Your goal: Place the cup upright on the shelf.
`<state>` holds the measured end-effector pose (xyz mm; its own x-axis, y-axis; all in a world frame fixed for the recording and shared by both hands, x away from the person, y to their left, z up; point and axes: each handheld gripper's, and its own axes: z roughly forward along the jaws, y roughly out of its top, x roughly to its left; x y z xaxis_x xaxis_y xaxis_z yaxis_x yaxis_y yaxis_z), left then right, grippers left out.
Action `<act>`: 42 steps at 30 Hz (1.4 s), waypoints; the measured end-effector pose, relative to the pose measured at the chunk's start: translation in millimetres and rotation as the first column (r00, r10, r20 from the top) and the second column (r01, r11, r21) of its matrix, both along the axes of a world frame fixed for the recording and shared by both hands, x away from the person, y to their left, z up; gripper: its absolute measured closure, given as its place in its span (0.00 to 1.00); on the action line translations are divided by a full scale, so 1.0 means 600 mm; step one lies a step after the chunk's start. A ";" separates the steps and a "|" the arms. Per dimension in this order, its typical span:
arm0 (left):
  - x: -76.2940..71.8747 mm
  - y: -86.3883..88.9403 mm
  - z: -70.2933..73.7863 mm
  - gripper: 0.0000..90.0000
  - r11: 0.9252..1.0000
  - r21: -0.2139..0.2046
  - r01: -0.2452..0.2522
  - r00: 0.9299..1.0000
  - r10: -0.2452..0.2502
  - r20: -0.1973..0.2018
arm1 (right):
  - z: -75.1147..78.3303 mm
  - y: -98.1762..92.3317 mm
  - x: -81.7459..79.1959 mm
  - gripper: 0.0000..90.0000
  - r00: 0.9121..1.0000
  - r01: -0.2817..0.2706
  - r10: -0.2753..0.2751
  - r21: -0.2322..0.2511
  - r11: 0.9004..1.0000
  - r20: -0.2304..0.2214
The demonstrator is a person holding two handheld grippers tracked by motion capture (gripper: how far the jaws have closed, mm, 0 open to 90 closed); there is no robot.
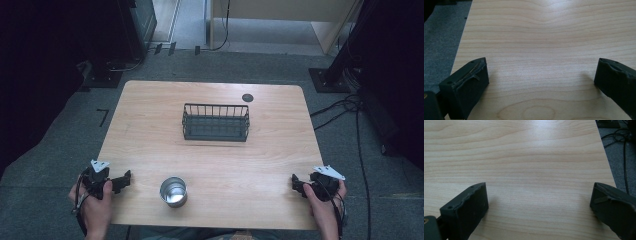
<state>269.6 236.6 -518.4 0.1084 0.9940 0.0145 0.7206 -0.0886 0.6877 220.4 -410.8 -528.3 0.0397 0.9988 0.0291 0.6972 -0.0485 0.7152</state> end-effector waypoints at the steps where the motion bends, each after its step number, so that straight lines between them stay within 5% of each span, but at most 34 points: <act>1: 0.000 0.000 0.000 0.00 1.000 0.000 0.000 1.000 0.000 0.000 | 0.000 0.000 0.000 0.01 1.000 0.002 -0.002 0.000 1.000 0.000; 9: 0.000 0.000 0.000 0.00 1.000 0.000 0.000 1.000 0.000 0.000 | 0.003 0.006 0.000 0.01 1.000 0.011 -0.011 0.008 1.000 0.007; 17: 0.000 0.000 0.000 0.00 1.000 0.000 0.000 1.000 0.000 0.000 | 0.044 0.034 0.000 0.01 0.993 -0.016 0.012 0.034 0.999 0.114; 27: 0.000 0.000 0.000 0.00 1.000 0.000 0.000 1.000 0.000 0.001 | 0.083 0.094 0.009 0.01 0.985 -0.086 0.078 0.045 0.995 0.154; 33: 0.000 0.000 0.000 0.00 1.000 0.000 0.000 1.000 0.000 0.000 | 0.108 0.147 0.022 0.01 0.969 -0.173 0.160 0.055 0.983 0.187; 42: 0.000 0.000 0.000 0.00 1.000 0.000 0.000 1.000 0.000 0.000 | 0.132 0.235 0.036 0.01 0.933 -0.305 0.284 0.069 0.950 0.220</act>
<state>269.7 236.7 -518.4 0.1085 0.9940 0.0144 0.7204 -0.0886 0.6879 242.3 -269.6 -448.9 -0.2731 0.9562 0.1057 0.5299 0.0578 0.8461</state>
